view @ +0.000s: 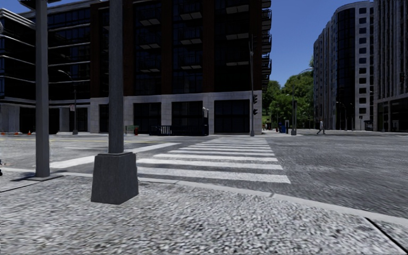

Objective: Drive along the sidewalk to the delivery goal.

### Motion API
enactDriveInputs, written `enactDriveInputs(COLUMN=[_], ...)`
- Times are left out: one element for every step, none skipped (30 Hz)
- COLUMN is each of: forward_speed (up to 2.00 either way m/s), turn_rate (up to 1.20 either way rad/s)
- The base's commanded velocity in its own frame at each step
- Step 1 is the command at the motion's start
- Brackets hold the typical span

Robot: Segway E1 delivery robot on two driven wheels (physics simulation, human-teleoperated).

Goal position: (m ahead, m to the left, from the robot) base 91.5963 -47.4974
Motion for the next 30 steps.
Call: enactDriveInputs(forward_speed=[1.98,1.98,1.98,1.98,1.98,1.98,1.98,1.98,1.98,1.98,1.98,1.98,1.98,1.98,1.98,1.98,1.98,1.98,1.98,1.98,1.98,1.98,1.98,1.98,1.98,1.98,1.98,1.98,1.98,1.98], turn_rate=[0.0,0.0,0.0,0.0,0.0,0.0,0.0,0.0,0.0,0.0,0.0,0.0,0.0,0.0,0.0,0.0,0.0,0.0,0.0,0.0,0.0,0.0,0.0,0.0,0.0,0.0,-0.06,-0.06,-0.18,-0.21])
